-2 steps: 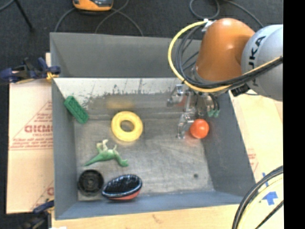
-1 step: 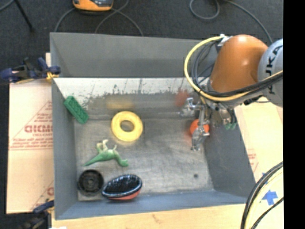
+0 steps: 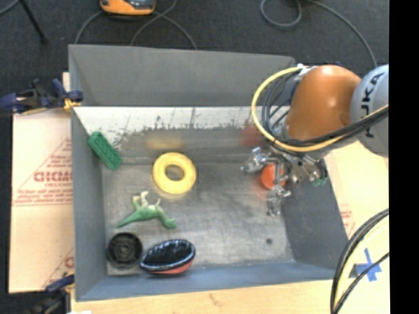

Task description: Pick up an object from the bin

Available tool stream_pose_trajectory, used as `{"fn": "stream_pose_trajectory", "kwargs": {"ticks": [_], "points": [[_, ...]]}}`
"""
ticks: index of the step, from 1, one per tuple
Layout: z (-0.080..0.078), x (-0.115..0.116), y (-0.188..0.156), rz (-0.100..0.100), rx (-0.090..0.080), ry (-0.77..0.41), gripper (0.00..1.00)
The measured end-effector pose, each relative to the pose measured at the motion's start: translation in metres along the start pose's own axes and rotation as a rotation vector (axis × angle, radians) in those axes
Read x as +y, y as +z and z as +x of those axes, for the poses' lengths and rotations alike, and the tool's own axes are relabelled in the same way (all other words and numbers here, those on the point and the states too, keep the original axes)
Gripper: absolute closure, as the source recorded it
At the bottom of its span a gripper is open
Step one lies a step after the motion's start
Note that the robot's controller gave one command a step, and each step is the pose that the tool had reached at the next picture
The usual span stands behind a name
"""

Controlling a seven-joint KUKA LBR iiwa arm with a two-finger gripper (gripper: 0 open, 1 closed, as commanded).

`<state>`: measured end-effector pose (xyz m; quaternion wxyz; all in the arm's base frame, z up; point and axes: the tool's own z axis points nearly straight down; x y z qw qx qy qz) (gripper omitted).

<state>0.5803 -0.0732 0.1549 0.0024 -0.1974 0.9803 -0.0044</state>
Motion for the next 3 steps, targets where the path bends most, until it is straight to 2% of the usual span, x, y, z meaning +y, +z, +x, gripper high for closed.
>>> {"fn": "stream_pose_trajectory", "kwargs": {"ticks": [1,2,3], "points": [[-0.031,-0.02,0.021,-0.011,-0.005,-0.137,0.0],[-0.028,-0.049,0.044,-0.006,-0.002,-0.028,0.0],[-0.02,-0.069,0.045,-0.008,-0.002,-0.29,0.0]]}}
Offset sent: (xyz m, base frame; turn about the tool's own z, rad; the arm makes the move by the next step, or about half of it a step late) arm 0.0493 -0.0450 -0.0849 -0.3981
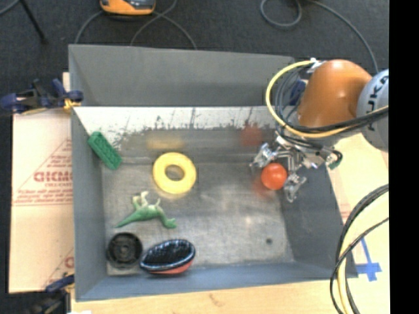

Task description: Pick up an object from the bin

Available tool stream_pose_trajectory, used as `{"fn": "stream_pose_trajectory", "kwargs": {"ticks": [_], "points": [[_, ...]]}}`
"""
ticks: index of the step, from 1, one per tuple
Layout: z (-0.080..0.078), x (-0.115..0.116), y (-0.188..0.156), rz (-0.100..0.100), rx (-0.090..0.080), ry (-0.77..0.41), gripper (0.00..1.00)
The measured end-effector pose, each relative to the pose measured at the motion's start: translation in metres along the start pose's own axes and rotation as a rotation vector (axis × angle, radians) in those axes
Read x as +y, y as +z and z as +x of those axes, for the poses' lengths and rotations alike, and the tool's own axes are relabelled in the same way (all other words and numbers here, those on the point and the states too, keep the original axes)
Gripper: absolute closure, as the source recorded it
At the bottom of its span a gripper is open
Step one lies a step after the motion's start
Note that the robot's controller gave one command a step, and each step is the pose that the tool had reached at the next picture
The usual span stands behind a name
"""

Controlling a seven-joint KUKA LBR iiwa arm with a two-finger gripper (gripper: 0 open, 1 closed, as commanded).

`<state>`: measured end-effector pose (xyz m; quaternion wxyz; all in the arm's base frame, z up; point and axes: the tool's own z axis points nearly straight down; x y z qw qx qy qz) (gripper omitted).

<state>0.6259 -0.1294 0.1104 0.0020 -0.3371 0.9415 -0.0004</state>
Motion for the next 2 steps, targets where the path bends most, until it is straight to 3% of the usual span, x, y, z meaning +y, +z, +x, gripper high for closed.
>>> {"fn": "stream_pose_trajectory", "kwargs": {"ticks": [1,2], "points": [[-0.0069,-0.0322,0.0247,-0.008,-0.019,-0.04,1.0],[-0.007,-0.0323,0.0247,-0.008,-0.019,-0.039,1.0]]}}
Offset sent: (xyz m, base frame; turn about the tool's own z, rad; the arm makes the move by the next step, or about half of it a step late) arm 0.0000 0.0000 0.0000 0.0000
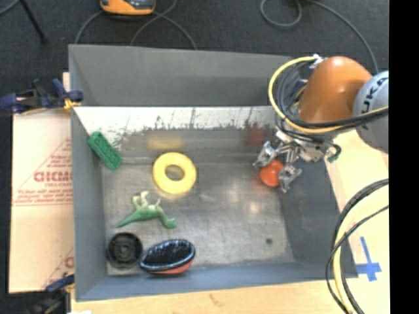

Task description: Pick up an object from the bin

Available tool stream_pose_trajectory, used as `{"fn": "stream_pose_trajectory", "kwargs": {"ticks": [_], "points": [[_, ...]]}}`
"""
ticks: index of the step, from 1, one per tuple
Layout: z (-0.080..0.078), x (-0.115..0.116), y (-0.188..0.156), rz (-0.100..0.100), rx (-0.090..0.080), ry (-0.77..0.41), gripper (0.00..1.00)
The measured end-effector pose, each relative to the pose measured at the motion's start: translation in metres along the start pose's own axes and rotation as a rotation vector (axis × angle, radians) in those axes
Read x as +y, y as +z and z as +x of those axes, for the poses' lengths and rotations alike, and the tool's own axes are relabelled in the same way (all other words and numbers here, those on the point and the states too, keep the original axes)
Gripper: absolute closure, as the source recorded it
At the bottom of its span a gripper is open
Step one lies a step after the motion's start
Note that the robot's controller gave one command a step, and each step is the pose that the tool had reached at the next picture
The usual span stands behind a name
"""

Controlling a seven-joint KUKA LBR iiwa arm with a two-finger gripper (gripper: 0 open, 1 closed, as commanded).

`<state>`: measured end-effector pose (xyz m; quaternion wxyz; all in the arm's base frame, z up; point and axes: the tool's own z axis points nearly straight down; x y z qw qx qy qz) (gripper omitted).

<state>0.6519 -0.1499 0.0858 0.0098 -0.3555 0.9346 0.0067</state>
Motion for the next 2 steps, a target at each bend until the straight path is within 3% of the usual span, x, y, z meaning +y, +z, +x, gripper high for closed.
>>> {"fn": "stream_pose_trajectory", "kwargs": {"ticks": [1,2], "points": [[-0.0076,0.0003,-0.0864,0.008,0.018,-0.015,1.0],[-0.0075,0.0003,-0.0863,0.008,0.018,-0.014,1.0]]}}
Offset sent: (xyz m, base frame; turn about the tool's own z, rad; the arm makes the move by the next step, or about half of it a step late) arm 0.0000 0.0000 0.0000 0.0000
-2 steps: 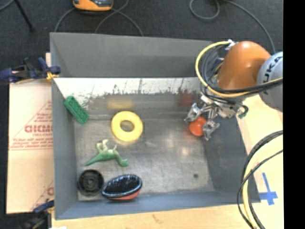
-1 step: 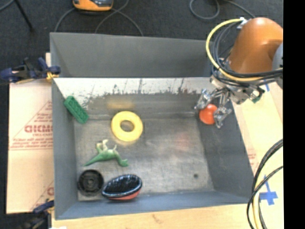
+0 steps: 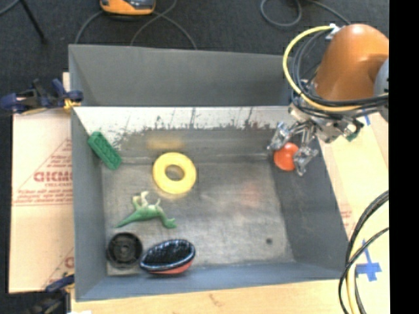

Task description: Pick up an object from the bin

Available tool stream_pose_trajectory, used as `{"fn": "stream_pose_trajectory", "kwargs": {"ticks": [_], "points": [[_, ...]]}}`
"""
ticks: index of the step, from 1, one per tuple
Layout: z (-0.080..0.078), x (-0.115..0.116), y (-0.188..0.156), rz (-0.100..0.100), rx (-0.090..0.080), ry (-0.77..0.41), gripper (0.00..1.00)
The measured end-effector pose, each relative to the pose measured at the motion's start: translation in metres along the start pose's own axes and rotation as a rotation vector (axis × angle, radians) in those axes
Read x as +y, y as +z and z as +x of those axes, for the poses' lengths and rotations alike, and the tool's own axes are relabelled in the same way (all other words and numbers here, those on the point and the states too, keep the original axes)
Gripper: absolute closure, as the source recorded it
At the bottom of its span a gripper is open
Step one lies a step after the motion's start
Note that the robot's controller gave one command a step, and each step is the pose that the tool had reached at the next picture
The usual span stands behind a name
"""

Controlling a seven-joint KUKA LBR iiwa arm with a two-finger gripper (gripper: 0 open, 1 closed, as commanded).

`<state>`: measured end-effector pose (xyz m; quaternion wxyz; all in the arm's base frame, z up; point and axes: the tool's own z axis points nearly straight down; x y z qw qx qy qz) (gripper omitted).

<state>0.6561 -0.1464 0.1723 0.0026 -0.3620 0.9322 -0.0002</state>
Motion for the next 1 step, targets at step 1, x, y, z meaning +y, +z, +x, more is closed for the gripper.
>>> {"fn": "stream_pose_trajectory", "kwargs": {"ticks": [1], "points": [[-0.0001,0.0019,-0.1264,0.001,0.0,0.004,1.0]]}}
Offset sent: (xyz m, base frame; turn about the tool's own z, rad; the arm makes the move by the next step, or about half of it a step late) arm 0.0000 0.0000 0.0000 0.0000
